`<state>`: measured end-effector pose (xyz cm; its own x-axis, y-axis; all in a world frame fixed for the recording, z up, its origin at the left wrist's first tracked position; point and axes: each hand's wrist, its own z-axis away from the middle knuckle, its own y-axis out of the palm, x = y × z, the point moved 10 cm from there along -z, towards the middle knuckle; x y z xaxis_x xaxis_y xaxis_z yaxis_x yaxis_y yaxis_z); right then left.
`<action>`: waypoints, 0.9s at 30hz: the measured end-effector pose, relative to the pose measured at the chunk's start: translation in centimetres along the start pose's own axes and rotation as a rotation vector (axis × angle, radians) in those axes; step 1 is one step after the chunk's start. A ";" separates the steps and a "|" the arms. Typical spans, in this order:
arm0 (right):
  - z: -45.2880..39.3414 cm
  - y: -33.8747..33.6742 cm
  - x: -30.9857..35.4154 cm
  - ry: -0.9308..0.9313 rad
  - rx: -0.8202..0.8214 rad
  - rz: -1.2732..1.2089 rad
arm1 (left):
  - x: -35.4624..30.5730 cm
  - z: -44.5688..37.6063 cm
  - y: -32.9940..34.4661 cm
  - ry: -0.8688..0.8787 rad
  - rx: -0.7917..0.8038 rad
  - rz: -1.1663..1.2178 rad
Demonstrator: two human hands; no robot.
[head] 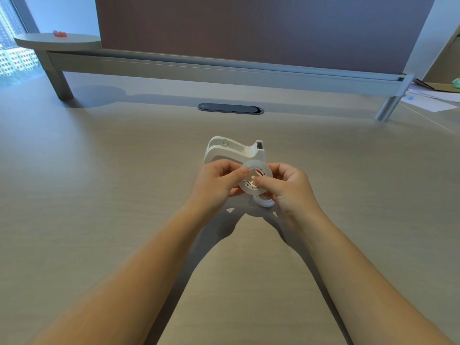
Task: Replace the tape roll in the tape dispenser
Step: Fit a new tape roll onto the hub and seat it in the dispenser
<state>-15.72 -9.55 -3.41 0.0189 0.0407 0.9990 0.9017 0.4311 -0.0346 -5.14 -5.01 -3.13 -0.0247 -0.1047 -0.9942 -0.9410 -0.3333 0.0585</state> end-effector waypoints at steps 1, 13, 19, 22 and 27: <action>0.0 0.0 0.1 -0.002 0.002 -0.005 | -0.1 0.0 -0.1 0.010 -0.005 -0.011; 0.0 -0.1 0.3 -0.019 0.034 -0.105 | -1.0 0.0 0.2 0.085 0.013 -0.116; -0.2 0.0 0.4 -0.030 0.080 -0.072 | 0.0 -0.4 0.0 0.000 0.051 0.022; -0.4 -0.2 0.3 -0.022 0.054 -0.042 | 0.1 -0.4 0.2 -0.011 0.077 0.125; -0.3 0.0 0.6 -0.022 0.081 -0.018 | -0.5 -0.4 0.1 0.031 0.087 0.146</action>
<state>-15.64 -9.78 -2.83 -0.0070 0.0517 0.9986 0.8638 0.5034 -0.0200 -5.07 -5.33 -2.60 -0.1546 -0.1753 -0.9723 -0.9538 -0.2303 0.1932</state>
